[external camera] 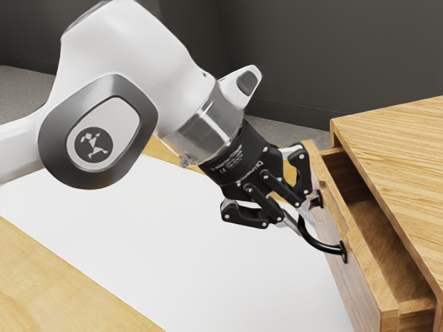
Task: Pull the drawer handle with one arm to open the drawer
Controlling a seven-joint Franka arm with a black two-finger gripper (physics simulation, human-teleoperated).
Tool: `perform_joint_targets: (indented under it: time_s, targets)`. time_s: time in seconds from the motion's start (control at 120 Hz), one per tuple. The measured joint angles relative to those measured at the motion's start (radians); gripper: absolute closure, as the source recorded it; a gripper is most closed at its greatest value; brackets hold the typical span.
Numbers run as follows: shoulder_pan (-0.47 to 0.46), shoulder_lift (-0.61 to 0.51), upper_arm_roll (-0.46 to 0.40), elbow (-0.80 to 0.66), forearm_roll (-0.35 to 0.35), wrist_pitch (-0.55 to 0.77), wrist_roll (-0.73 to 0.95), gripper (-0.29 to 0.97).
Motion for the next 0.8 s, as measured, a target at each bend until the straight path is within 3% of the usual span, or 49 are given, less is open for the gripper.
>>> perform_joint_targets:
  time_s: [0.208, 0.8]
  targets:
    - [0.004, -0.029, -0.002, -0.028, 0.006, -0.002, -0.003, 0.8]
    - [-0.017, -0.136, -0.003, -0.132, -0.004, 0.01, 0.002, 0.61]
